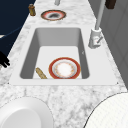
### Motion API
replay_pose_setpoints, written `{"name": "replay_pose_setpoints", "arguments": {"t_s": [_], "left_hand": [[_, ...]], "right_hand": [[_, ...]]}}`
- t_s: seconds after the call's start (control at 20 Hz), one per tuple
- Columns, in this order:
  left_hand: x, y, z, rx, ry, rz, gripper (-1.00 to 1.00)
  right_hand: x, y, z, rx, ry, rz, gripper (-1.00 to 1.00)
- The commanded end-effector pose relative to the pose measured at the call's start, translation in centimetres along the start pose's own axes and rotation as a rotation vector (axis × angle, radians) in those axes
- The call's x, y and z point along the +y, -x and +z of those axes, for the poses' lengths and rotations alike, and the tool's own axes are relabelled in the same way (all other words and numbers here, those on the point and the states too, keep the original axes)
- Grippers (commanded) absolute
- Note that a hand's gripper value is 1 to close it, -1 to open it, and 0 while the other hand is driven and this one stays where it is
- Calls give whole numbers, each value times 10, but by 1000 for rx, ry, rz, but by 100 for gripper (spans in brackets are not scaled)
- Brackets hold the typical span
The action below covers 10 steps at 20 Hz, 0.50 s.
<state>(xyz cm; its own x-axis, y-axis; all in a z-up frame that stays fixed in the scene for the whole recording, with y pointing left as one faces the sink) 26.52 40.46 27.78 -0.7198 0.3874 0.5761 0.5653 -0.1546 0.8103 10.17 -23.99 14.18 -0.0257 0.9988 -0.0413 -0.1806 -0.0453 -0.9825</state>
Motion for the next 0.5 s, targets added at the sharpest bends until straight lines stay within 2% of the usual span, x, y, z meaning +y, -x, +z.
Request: {"name": "replay_pose_setpoints", "arguments": {"t_s": [0.0, 0.05, 0.1, 0.25, 0.45], "left_hand": [[-12, -18, 4, 20, -21, -30, -100], [-13, -20, 12, 26, -34, -27, -100], [-11, -19, 13, 61, -54, -13, -100], [-11, -22, 15, 88, -64, -12, -100], [-3, -31, 21, 89, -66, 12, -100]], "right_hand": [[0, 0, 0, 0, 0, 0, 0], [0, 0, 0, 0, 0, 0, 0], [0, 0, 0, 0, 0, 0, 0], [0, 0, 0, 0, 0, 0, 0], [0, 0, 0, 0, 0, 0, 0]]}}
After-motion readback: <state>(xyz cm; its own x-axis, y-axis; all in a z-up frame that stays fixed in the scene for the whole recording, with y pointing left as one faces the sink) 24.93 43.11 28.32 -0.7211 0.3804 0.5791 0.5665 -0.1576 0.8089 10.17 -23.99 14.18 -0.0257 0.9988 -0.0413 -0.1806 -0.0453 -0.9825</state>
